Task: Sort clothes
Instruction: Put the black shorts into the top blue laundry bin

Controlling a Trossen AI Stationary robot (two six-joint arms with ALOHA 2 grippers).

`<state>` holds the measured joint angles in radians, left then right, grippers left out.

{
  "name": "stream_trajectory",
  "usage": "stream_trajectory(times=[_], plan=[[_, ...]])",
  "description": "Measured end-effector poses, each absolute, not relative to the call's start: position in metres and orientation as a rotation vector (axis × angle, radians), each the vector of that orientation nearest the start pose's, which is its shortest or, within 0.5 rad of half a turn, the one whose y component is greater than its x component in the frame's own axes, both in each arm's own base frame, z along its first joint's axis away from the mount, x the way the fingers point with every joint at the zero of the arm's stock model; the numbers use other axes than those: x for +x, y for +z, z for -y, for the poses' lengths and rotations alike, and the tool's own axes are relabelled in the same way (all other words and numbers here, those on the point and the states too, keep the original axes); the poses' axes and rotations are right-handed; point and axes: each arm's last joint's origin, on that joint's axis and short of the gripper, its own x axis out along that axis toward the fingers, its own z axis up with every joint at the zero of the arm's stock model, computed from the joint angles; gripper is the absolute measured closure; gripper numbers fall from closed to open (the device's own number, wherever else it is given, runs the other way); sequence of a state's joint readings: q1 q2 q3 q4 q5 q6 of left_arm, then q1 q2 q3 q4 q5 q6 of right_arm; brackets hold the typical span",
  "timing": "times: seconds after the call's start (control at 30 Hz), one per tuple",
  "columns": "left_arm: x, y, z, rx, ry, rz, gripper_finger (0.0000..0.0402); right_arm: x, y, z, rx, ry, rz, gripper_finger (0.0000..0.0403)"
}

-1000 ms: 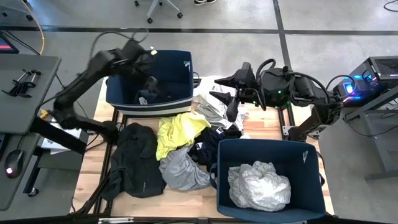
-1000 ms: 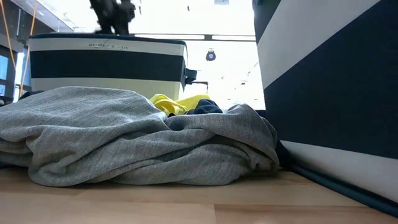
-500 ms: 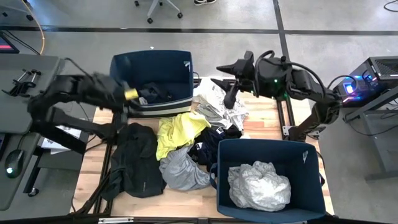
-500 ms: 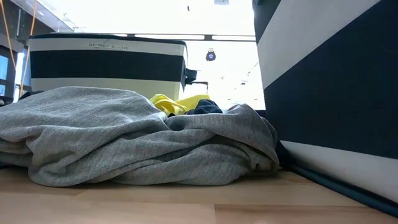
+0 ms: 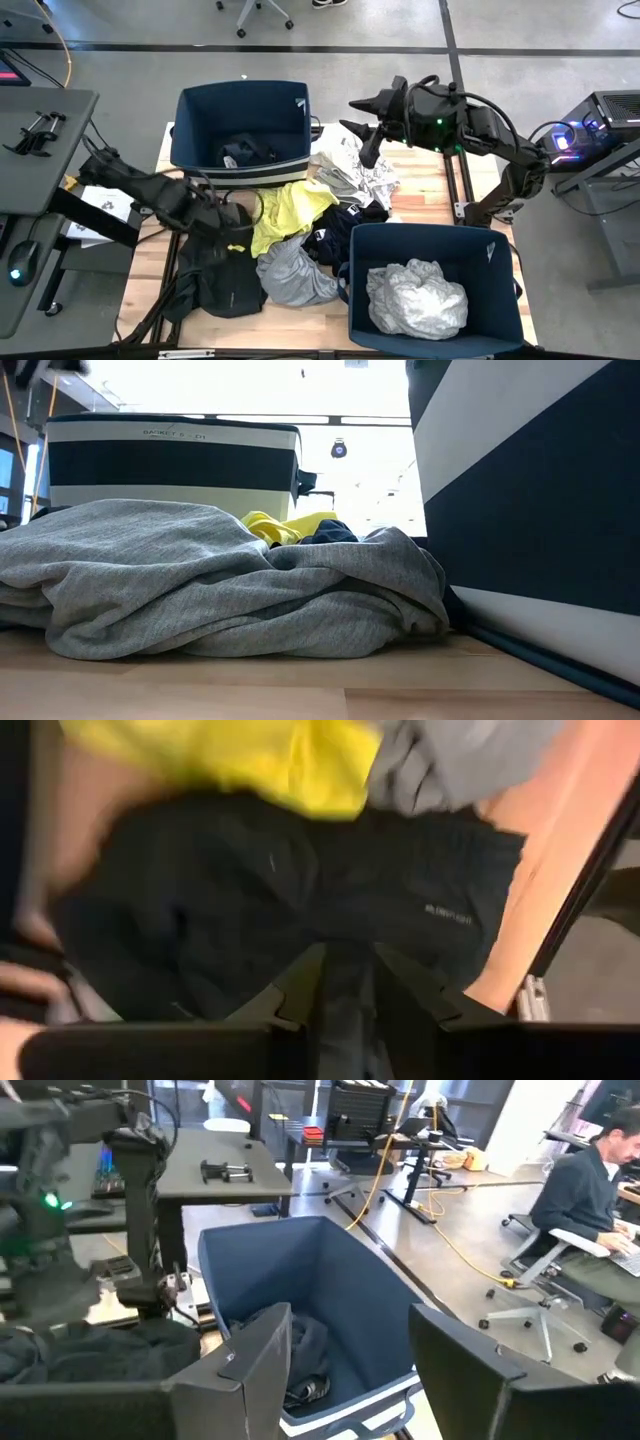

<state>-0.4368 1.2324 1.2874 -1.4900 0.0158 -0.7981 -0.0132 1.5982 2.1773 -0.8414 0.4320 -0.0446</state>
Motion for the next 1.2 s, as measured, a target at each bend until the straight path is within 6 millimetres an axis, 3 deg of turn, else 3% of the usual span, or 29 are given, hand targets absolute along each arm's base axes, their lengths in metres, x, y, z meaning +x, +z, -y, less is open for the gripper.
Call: stream_trajectory(times=[0.2,0.43,0.6,0.8,0.97,1.07,1.2], plan=[[0.150,0.278,0.079,-0.584,0.378,-1.499,0.0242,0.291,0.527,0.014,-0.103,-0.366,-0.276,0.0213],[0.141,0.219,0.071,-0.691,0.556,-1.479,0.0115,0.291,0.526,0.014,-0.118,-0.364,-0.279,0.0213],[0.137,0.180,0.063,-0.710,0.824,-1.434,0.0081,0.291,0.527,0.014,-0.103,-0.366,-0.276,0.0213],[0.152,0.146,0.064,-0.681,0.891,-1.290,0.0082,0.291,0.527,0.014,-0.075,-0.370,-0.270,0.0213],[0.161,0.122,0.068,-0.678,0.859,-1.317,0.0095,0.291,0.527,0.014,-0.048,-0.374,-0.261,0.0213],[0.163,0.121,0.070,-0.651,0.825,-1.330,0.0142,0.291,0.527,0.014,-0.043,-0.374,-0.260,0.0213],[0.159,0.128,0.068,-0.600,0.784,-1.369,0.0257,0.291,0.528,0.014,-0.029,-0.376,-0.251,0.0213]])
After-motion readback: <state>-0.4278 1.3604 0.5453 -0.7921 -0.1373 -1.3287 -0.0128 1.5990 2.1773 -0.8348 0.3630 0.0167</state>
